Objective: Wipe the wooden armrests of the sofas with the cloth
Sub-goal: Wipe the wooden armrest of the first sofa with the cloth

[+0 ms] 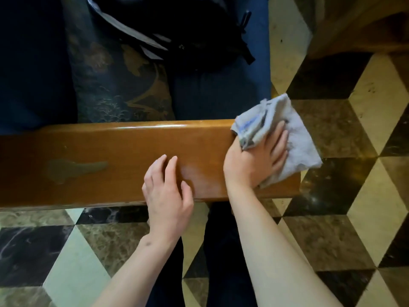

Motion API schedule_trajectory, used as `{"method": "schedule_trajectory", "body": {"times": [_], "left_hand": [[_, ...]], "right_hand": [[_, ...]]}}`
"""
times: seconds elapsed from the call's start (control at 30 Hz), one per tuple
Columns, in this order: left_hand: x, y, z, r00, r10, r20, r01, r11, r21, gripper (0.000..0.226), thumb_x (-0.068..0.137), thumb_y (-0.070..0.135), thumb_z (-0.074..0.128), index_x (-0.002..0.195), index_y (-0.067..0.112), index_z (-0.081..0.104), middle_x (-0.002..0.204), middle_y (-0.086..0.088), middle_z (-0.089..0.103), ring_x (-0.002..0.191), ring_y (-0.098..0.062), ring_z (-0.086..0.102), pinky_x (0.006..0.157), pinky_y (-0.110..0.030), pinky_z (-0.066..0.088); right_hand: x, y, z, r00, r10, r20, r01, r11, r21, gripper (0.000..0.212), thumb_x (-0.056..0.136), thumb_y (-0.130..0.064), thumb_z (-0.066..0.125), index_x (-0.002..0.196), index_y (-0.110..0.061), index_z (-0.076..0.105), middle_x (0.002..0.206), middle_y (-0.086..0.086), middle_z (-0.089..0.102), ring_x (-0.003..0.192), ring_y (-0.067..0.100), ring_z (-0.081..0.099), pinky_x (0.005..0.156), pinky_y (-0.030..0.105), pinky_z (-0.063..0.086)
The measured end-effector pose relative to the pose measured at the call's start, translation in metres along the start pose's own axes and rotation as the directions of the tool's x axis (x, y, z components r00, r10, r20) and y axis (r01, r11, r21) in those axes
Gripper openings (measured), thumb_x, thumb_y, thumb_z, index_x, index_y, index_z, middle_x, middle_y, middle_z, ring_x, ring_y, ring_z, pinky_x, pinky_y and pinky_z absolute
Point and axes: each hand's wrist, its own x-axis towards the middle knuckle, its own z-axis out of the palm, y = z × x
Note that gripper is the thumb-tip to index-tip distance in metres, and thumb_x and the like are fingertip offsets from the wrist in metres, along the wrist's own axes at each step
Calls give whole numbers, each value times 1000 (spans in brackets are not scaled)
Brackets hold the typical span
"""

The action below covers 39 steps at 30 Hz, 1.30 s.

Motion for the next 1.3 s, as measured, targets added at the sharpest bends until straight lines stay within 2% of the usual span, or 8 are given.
{"method": "schedule_trajectory", "body": {"times": [0.37, 0.5, 0.63, 0.77, 0.93, 1.03, 1.13, 1.3], "left_hand": [[4, -26, -17, 961, -199, -191, 65, 837, -543, 49, 103, 36, 41, 149, 20, 35, 140, -3, 48, 127, -1, 48, 103, -10, 37], [4, -46, -21, 944, -204, -259, 63, 883, -466, 48, 104, 36, 37, 146, 13, 41, 139, -7, 48, 123, -7, 50, 103, -16, 38], [4, -43, -13, 973, -81, -214, 31, 974, -224, 47, 103, 34, 38, 142, 10, 47, 140, -14, 49, 131, -26, 43, 113, -28, 30], [-1, -31, 2, 981, -72, -178, 55, 993, -102, 45, 100, 34, 44, 139, 12, 53, 144, -11, 44, 135, -27, 36, 114, -29, 25], [3, -25, 8, 969, -126, -213, 118, 992, -53, 41, 96, 30, 48, 135, 18, 53, 130, -7, 44, 122, -26, 36, 103, -35, 35], [6, -23, 7, 971, -157, -182, 147, 987, -70, 43, 93, 27, 49, 135, 21, 51, 129, -2, 42, 122, -22, 36, 104, -39, 40], [3, -29, 1, 982, -114, -150, 103, 992, -76, 47, 91, 14, 50, 137, 18, 51, 130, -2, 44, 121, -19, 36, 103, -29, 34], [-5, -46, -13, 978, -139, -154, 100, 967, -236, 57, 79, 0, 41, 133, 11, 51, 118, -1, 52, 109, -10, 39, 96, -3, 27]], "right_hand": [[-25, -27, 19, 363, -901, 239, 886, 413, 211, 73, 91, -46, 66, 155, -17, 46, 163, 6, 43, 154, 28, 33, 128, 50, 17], [5, 29, 6, -134, -963, 233, 945, -53, 324, 57, 102, -42, 55, 153, -19, 50, 161, 5, 46, 154, 28, 35, 128, 50, 20], [37, 93, -12, -283, -928, 241, 926, -198, 322, 55, 104, -43, 54, 154, -22, 49, 163, 1, 43, 155, 23, 32, 128, 49, 23], [66, 151, -32, -113, -955, 274, 969, -46, 241, 54, 106, -41, 53, 156, -24, 46, 165, -1, 39, 155, 22, 32, 127, 49, 24], [-13, 162, -40, 688, -697, 202, 707, 707, 33, 67, 96, -37, 49, 159, -19, 35, 166, 8, 34, 155, 31, 30, 129, 50, 11], [-77, 112, -27, 953, -261, 152, 251, 964, 81, 76, 90, -28, 50, 160, -7, 32, 170, 16, 23, 159, 35, 15, 128, 60, 8], [-106, 60, -13, 985, -97, 142, 73, 983, 167, 76, 90, -23, 49, 161, -4, 29, 171, 19, 18, 159, 37, 9, 126, 65, 9], [-148, 25, 2, 794, -542, 275, 544, 836, 78, 89, 88, -39, 60, 164, -13, 23, 173, 12, 15, 161, 31, 5, 130, 52, -2]]}}
